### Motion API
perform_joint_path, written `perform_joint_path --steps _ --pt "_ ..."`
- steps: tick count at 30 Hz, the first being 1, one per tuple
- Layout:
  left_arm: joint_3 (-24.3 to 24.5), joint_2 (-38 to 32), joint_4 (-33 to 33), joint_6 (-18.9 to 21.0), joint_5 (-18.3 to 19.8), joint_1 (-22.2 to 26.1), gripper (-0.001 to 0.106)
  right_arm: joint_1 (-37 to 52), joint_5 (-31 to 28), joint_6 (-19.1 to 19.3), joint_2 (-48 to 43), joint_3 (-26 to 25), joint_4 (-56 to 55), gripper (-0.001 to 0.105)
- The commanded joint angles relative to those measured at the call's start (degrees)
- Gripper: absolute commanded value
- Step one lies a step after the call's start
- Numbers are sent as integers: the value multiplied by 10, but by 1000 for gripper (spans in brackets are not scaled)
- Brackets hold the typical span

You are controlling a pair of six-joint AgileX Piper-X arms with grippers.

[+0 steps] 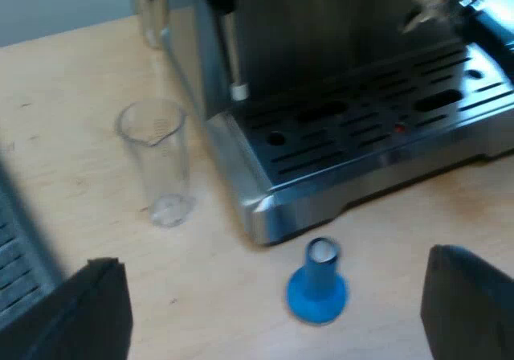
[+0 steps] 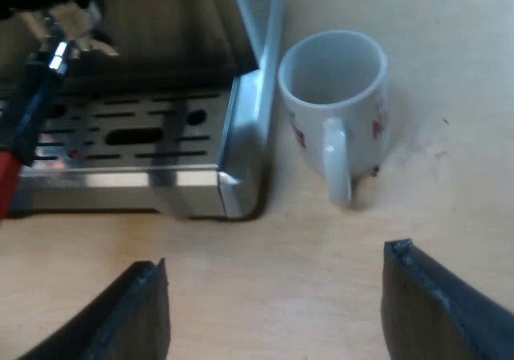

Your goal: Grind coffee beans and then tamp

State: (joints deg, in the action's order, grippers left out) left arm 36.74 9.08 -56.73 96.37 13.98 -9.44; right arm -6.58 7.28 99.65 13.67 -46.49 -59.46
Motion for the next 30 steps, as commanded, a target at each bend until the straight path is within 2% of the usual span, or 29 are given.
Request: perform_joint_path --steps 1,4,9,14,18,19,22,24,28,30 --pt "4 16 30 25 32 -22 79 -18 5 7 17 -28 3 58" --pt "4 39 48 26 54 -42 79 -41 12 9 40 -44 3 58" --pt "4 75 87 20 64 -85 79 -79 42 9 85 -57 5 58" --pt "-4 108 146 -52 64 -129 79 -132 54 9 123 -57 5 58" --pt "-30 110 204 -56 64 -143 79 -176 52 9 141 -57 11 58" --pt "-39 110 219 -55 64 -143 79 -220 18 9 151 -57 26 58" --pt "-69 110 264 -54 65 -143 79 -273 -31 9 158 -57 54 58" --pt "-84 110 286 -53 77 -143 79 -298 -48 9 161 -56 71 58" --pt "-126 111 312 -49 127 -143 79 -371 -110 6 173 -42 106 58" --pt "-139 111 315 -49 133 -143 79 -398 -130 1 179 -35 119 58"
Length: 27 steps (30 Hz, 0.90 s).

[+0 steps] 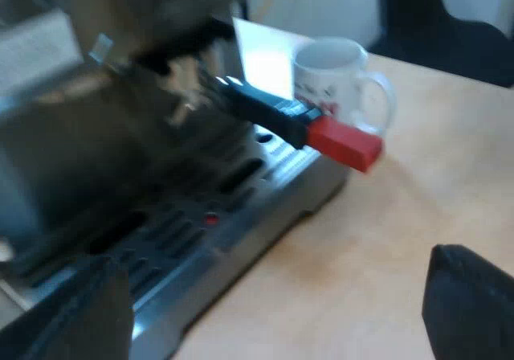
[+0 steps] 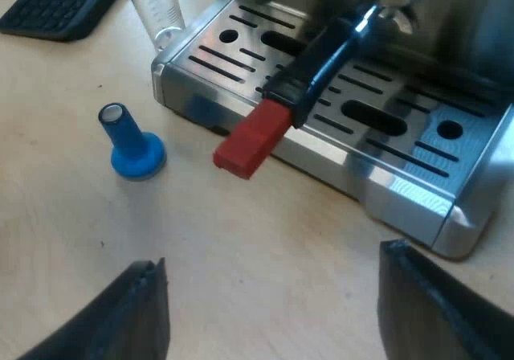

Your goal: Grind coffee beans and then tamp

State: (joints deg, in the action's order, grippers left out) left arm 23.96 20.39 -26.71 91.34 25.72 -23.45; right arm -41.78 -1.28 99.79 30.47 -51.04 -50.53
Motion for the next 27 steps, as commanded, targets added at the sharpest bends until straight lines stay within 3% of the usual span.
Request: perform_joint_path --steps 1,4,5,11,16,22,27 --pt "-20 -2 14 1 16 -3 79 -56 -53 -5 15 16 38 58" --pt "-34 -2 14 1 16 -3 79 -73 -67 -17 20 24 50 58" --pt "-42 -2 14 1 16 -3 79 -134 -119 -44 43 59 108 58" --pt "-69 -2 52 6 21 -3 79 -205 -190 -78 85 103 197 58" --pt "-90 -2 91 46 33 -3 79 -262 -259 -114 126 135 261 58" --pt "-104 -2 97 48 37 -3 79 -307 -350 -114 168 170 355 58" --pt "-110 -2 113 50 37 -3 79 -319 -377 -114 196 191 426 58"
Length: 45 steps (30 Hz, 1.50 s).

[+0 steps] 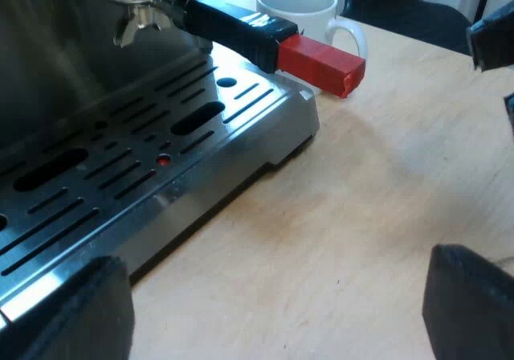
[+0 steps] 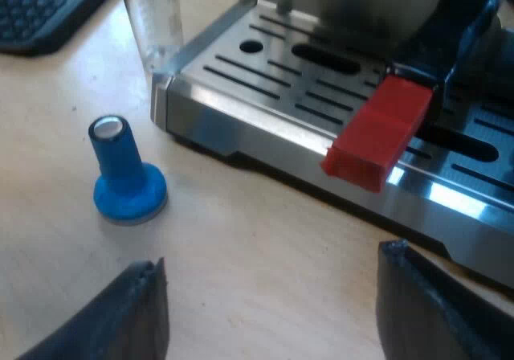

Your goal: Grind coffee beans and then tamp

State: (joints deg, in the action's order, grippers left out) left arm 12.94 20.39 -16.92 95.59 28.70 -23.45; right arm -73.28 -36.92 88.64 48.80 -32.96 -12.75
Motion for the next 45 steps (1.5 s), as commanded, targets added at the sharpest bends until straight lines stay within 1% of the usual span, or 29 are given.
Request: perform_joint_path --steps 1,2,3,4,6,7,9,10,12,15,19,21,26,31,34,36,38,39,40,41,45 --pt "0 -2 17 10 9 -3 79 -3 -20 -9 21 15 62 58" --pt "0 -2 17 10 12 -3 79 -3 -20 -16 27 17 66 58" --pt "0 -2 17 10 18 -3 79 -3 -20 -48 38 17 67 55" --pt "0 -2 17 10 20 -3 79 -3 -22 -60 42 17 67 54" --pt "0 -2 17 10 22 -3 79 -3 -31 -104 57 17 67 41" --pt "0 -2 17 10 22 -3 79 -3 -32 -107 60 17 67 39" --pt "0 -2 17 10 22 -3 79 -3 -32 -117 75 17 67 24" --pt "0 -2 17 10 22 -3 79 -3 -32 -121 79 17 67 21" --pt "0 -2 17 10 22 -3 79 -3 -32 -127 90 17 68 12" --pt "0 -2 18 10 22 -3 79 -3 -37 -127 102 17 83 6" --pt "0 -2 18 10 24 -3 79 -3 -74 -127 112 17 104 5" --pt "0 -2 18 10 24 -3 79 -3 -110 -127 122 17 122 5" --pt "0 -2 18 10 24 -3 79 -3 -114 -127 149 17 162 5" --pt "0 -2 18 10 24 -3 79 -3 -152 -127 189 17 217 5" --pt "0 -2 18 10 24 -3 79 -3 -156 -127 192 17 220 5" --pt "0 -2 18 10 24 -3 79 -3 -173 -127 209 17 245 5" --pt "0 -2 18 10 24 -3 79 -3 -174 -127 218 17 258 5" --pt "0 -2 18 10 24 -3 79 -3 -185 -127 224 17 269 5" --pt "0 -2 18 10 24 -3 79 -3 -221 -127 230 17 285 5" --pt "0 -2 18 10 24 -3 79 -3 -239 -127 232 17 292 5" --pt "0 -2 18 10 24 -3 79 -3 -260 -127 239 17 306 5"
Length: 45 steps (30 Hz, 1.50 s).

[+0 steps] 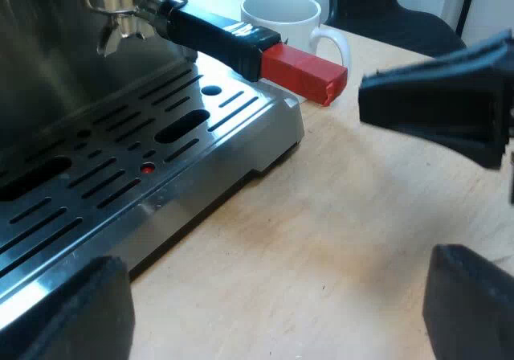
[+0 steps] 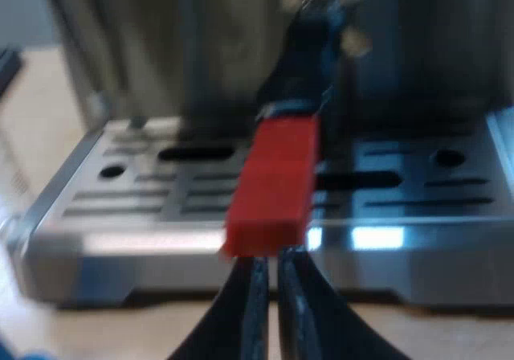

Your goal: Grind coffee beans and then tamp

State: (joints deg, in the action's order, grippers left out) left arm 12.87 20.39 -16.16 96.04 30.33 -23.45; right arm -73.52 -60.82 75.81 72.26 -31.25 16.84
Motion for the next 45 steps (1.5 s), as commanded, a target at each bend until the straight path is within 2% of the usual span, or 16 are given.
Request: perform_joint_path --steps 1,14,18,25,45 --pt "0 -2 11 6 8 -3 79 -1 -21 2 5 0 10 5" --pt "0 -2 11 6 8 -3 79 -1 -8 5 24 0 14 5" --pt "0 -2 11 6 8 -3 79 -1 -6 20 24 0 20 5" --pt "0 -2 11 6 8 -3 79 -1 0 68 24 0 63 5" --pt "0 -2 11 6 8 -3 79 25 2 68 28 0 65 5"
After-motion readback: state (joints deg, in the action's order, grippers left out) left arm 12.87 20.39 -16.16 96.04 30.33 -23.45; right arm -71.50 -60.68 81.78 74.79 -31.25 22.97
